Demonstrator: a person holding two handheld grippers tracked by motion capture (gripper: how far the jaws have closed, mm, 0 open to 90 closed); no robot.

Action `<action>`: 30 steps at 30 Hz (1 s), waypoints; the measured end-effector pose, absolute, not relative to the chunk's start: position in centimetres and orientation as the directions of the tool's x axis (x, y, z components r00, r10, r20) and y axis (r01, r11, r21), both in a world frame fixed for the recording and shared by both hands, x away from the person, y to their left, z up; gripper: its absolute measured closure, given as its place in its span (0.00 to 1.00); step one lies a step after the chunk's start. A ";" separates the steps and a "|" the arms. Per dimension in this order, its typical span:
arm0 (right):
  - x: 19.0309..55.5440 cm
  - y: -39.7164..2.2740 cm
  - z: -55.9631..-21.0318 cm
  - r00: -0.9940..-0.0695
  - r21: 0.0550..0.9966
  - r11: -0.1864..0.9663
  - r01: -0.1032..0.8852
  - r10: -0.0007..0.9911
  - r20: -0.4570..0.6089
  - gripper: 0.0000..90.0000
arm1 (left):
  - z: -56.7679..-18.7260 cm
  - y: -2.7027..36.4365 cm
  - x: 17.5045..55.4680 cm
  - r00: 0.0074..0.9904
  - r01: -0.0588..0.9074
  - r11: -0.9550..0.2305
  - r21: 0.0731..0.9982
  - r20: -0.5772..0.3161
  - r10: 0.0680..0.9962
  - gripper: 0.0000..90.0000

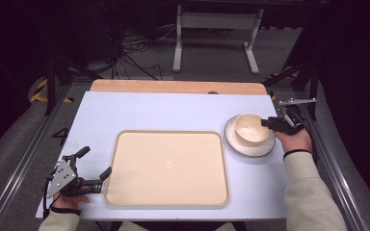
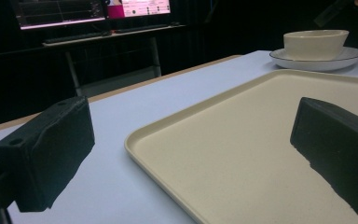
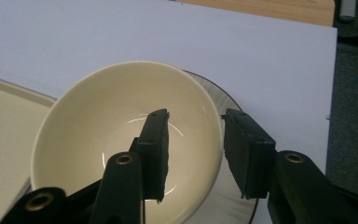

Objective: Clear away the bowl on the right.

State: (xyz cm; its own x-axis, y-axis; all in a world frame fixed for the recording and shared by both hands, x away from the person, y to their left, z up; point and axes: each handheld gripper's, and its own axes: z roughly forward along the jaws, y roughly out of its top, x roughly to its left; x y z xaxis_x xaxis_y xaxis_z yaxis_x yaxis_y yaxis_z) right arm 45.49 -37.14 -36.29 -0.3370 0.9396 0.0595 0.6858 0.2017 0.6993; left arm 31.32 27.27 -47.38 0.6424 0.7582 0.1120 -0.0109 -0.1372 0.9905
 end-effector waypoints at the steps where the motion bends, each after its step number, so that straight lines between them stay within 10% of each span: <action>1: 45.5 -37.3 -36.3 -0.328 0.695 0.195 0.692 0.943 0.062 0.67 | -47.4 27.3 31.3 0.642 -0.011 -0.137 0.990 0.112 0.758 0.00; 30: 48.1 -36.8 -39.4 -0.215 0.482 0.123 0.868 0.966 0.141 0.86 | -47.4 27.2 31.3 0.639 -0.011 -0.140 0.990 0.115 0.760 0.00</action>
